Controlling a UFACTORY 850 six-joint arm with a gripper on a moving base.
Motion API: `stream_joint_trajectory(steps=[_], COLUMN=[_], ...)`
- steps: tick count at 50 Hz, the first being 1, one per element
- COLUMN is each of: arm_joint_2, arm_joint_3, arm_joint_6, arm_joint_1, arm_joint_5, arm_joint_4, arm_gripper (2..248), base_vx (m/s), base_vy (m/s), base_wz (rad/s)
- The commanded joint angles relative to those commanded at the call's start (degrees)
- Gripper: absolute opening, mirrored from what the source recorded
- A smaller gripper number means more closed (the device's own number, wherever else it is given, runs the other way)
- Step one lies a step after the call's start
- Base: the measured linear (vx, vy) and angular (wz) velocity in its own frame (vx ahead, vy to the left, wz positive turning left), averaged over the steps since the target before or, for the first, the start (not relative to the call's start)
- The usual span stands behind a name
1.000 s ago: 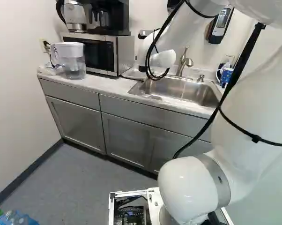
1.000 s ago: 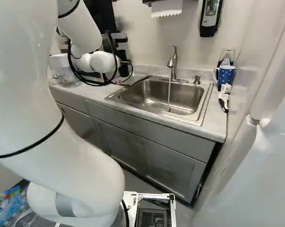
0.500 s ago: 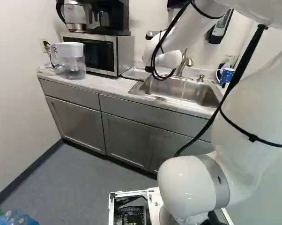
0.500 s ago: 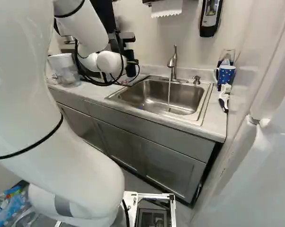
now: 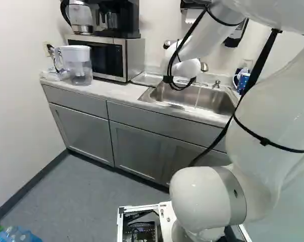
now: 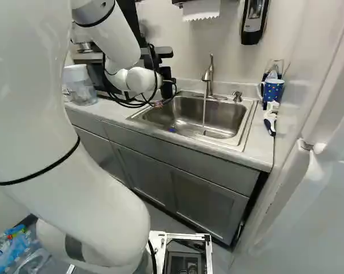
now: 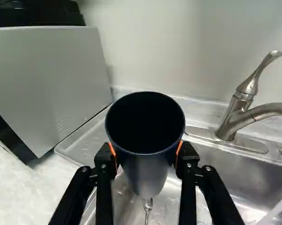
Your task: Rinse the cup and place it in the tray
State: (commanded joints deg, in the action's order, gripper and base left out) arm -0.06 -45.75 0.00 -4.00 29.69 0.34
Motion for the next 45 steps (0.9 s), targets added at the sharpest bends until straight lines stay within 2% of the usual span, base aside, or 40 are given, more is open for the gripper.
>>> stream_joint_trajectory(steps=[27,45], arm_joint_2=[-1.8,-3.5], arm_joint_3=[1.6,1.9], arm_joint_6=[0.0,0.0], arm_joint_1=[-3.0,-3.2], arm_joint_5=[-0.7,-2.4], arm_joint_4=[0.0,0.0], arm_gripper=[126,126], base_vx=[0.000,0.000], base_vy=[0.000,0.000], base_wz=[0.000,0.000])
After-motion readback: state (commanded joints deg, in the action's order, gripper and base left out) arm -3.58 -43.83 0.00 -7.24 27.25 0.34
